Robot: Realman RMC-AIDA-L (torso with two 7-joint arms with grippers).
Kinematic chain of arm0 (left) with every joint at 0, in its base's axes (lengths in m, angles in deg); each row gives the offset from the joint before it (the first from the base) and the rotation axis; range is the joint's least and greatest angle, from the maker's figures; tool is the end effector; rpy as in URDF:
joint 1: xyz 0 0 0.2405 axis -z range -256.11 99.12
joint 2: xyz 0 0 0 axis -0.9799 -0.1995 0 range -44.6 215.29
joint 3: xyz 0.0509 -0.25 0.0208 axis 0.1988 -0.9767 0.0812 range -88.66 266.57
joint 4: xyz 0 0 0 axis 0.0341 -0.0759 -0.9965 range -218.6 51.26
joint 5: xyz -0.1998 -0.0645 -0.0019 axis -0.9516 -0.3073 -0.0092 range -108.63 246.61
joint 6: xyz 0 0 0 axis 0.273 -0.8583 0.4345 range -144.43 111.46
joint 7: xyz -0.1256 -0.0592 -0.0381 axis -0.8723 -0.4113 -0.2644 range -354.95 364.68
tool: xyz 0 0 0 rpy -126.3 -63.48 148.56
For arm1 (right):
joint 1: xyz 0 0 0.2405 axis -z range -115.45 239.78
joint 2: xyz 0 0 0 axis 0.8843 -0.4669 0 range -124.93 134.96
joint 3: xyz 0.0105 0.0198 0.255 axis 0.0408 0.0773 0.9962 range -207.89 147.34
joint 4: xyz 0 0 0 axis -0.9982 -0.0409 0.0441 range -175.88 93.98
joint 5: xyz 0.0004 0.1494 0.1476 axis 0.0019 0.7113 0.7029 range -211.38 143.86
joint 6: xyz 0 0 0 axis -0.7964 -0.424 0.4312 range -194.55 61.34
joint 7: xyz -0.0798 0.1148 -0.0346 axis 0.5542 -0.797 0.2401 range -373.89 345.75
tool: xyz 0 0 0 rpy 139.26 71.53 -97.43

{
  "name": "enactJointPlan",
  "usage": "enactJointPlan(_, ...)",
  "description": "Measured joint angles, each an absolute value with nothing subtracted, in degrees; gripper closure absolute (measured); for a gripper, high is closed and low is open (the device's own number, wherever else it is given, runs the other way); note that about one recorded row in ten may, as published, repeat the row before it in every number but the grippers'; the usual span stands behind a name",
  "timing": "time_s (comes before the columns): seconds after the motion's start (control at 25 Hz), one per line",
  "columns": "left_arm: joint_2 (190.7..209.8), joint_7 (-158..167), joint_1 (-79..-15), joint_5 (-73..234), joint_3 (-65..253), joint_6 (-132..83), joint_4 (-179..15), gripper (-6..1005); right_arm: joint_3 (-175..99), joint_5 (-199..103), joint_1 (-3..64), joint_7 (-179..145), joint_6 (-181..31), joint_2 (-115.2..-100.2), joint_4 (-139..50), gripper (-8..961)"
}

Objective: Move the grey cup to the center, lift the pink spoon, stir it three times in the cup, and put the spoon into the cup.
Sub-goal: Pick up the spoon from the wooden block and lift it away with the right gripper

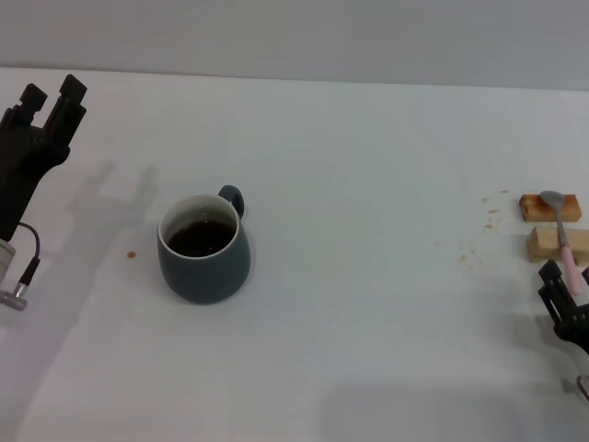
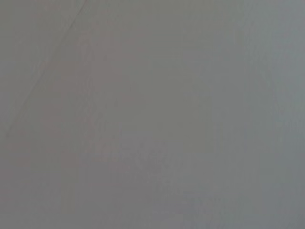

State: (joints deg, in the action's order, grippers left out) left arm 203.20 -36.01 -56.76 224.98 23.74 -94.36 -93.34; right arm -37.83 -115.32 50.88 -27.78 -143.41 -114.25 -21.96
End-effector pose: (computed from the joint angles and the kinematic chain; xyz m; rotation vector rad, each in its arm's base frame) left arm -0.3141 0.3143 0.0043 -1.5790 -0.7894 -1.2120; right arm 0.3588 0.2038 -0.0676 -1.5691 0.9261 0.7616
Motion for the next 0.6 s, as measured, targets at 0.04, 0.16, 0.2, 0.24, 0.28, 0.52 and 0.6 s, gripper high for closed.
enactJointPlan(0.04, 203.2, -36.0, -56.7, 225.0, 23.7, -94.2, -93.3, 306, -37.8, -115.3, 50.8, -27.8, -143.4, -114.24, -22.0, 356)
enactJointPlan(0.16, 203.2, -36.0, -56.7, 225.0, 23.7, -93.8, -93.3, 306, -37.8, -115.3, 50.8, -27.8, -143.4, -114.25, -22.0, 356)
enactJointPlan(0.2, 203.2, -36.0, -56.7, 224.9, 23.7, -93.5, -93.3, 306, -37.8, -115.3, 50.7, -27.8, -143.4, -114.25, -22.0, 356)
enactJointPlan(0.24, 203.2, -36.0, -56.7, 224.9, 23.7, -93.5, -93.3, 306, -37.8, -115.3, 50.7, -27.8, -143.4, -114.25, -22.1, 356)
enactJointPlan(0.28, 203.2, -36.0, -56.7, 224.9, 23.7, -93.3, -93.3, 306, -37.8, -115.3, 50.7, -27.8, -143.3, -114.25, -22.1, 356)
enactJointPlan(0.52, 203.2, -36.0, -56.7, 224.9, 23.7, -93.3, -93.3, 305, -37.8, -115.3, 50.7, -27.8, -142.7, -114.24, -22.2, 357)
enactJointPlan(0.6, 203.2, -36.0, -56.7, 224.9, 23.7, -93.3, -93.3, 305, -37.8, -115.3, 50.7, -27.8, -142.6, -114.24, -22.2, 357)
